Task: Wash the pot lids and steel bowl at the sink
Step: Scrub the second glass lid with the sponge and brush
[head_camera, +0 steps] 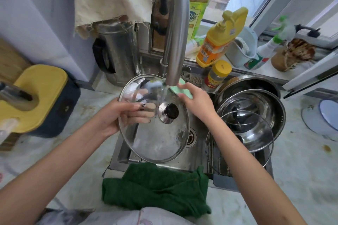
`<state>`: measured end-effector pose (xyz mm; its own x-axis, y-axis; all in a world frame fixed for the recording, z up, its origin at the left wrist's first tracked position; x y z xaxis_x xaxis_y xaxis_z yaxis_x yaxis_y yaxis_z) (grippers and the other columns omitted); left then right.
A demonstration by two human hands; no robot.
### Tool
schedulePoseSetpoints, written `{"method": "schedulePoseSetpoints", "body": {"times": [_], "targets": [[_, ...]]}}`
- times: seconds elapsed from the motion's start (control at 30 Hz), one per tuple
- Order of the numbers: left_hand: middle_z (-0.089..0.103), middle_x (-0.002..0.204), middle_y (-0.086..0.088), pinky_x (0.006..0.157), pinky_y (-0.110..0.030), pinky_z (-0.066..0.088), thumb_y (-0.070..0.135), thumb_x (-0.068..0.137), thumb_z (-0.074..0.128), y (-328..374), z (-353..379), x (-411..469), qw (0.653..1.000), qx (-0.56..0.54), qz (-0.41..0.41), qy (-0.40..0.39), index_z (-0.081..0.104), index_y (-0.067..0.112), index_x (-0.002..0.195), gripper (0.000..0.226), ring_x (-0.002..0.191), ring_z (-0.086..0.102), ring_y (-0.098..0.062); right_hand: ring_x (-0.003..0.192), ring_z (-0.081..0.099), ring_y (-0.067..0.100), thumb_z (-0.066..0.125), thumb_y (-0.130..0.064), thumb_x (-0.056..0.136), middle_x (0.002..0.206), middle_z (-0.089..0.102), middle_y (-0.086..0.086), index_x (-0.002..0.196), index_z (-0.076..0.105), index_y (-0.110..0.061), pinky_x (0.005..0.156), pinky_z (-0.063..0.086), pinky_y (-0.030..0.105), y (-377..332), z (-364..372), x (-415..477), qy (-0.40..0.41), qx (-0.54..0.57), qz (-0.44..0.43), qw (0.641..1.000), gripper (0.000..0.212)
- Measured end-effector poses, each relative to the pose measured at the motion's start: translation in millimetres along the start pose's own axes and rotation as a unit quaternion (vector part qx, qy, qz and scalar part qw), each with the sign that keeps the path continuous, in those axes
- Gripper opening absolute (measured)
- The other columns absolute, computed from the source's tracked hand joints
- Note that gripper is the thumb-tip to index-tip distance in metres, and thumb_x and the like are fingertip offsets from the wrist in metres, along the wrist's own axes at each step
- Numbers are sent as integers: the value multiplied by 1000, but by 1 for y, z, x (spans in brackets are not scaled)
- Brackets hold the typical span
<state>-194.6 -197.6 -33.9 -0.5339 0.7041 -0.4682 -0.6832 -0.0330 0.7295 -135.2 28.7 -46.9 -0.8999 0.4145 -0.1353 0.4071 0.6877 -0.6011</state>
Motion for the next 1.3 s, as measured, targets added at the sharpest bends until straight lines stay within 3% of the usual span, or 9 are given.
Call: {"method": "schedulePoseSetpoints", "body": {"times": [0.23, 0.33, 0.47, 0.6, 0.77, 0.9, 1.0, 1.17, 1.3], "targets": [[73, 92, -21, 67, -38, 61, 26, 25, 97, 19, -24, -18, 999, -2, 42, 24, 79, 21, 80, 58, 81, 72, -35, 97, 60, -2, 64, -29, 91, 120, 61, -15, 108, 56, -49, 78, 47, 24, 37, 46, -78, -55, 206, -11, 977, 28], [73, 97, -20, 67, -36, 61, 18, 50, 86, 24, -29, -21, 999, 14, 41, 29, 72, 18, 112, 63, 82, 73, -33, 102, 63, 13, 63, -30, 91, 119, 59, -23, 105, 55, -54, 84, 49, 30, 43, 56, -82, -69, 203, -2, 977, 29], [70, 106, -23, 72, -38, 61, 1, 71, 63, 26, -22, -22, 997, 72, 32, 9, 61, 16, 127, 58, 88, 72, -35, 119, 54, 3, 61, -24, 93, 122, 57, -29, 101, 59, -45, 100, 43, 32, 16, 45, -46, -15, 253, -14, 967, 22], [70, 106, -25, 71, -38, 61, -5, 72, 59, 26, -15, -24, 995, 91, 28, 10, 58, 14, 130, 60, 87, 72, -36, 102, 61, 2, 60, -24, 93, 114, 63, -26, 107, 63, -40, 85, 48, 28, -18, 27, -34, -9, 186, -82, 979, 21], [69, 105, -27, 67, -39, 61, -3, 69, 59, 30, -23, -34, 996, 71, 29, 43, 61, 12, 126, 59, 85, 72, -37, 102, 64, 20, 64, -22, 90, 116, 68, -7, 112, 67, -35, 81, 50, 37, 11, 28, -39, 19, 69, -28, 997, 25], [70, 103, -26, 67, -40, 61, -4, 70, 57, 25, -21, -33, 997, 63, 14, 39, 61, 11, 125, 57, 85, 71, -38, 95, 66, 22, 62, -16, 90, 110, 69, -2, 115, 66, -32, 81, 52, 38, -28, 31, -38, 55, 103, -112, 987, 30], [70, 100, -26, 64, -39, 61, -3, 73, 54, 20, -20, -34, 998, 33, 14, 60, 58, 6, 126, 53, 81, 72, -36, 95, 64, 25, 60, -16, 91, 107, 69, 2, 116, 66, -29, 77, 51, 40, -15, 28, -36, 98, 83, -41, 991, 29], [69, 102, -29, 64, -39, 61, -2, 75, 49, 16, -19, -35, 997, 33, 11, 66, 59, 6, 124, 51, 81, 72, -37, 86, 64, 24, 61, -14, 90, 99, 68, 3, 118, 66, -30, 70, 51, 38, -21, 33, -46, 97, 61, -75, 991, 32], [69, 104, -28, 66, -40, 61, -1, 74, 50, 17, -18, -34, 997, 35, 8, 67, 61, 8, 121, 49, 83, 71, -38, 98, 65, 24, 60, -14, 91, 110, 70, 3, 119, 66, -27, 80, 52, 39, -12, 31, -46, 126, 105, -26, 986, 31]]}}
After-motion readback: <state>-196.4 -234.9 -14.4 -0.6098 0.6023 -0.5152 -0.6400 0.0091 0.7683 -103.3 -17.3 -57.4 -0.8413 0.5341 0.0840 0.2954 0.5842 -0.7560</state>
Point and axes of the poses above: each hand's wrist, its own x-axis towards the middle knuckle, its own z-axis out of the palm, y = z × x, the point moved 5 cm from there along x, towards the middle knuckle
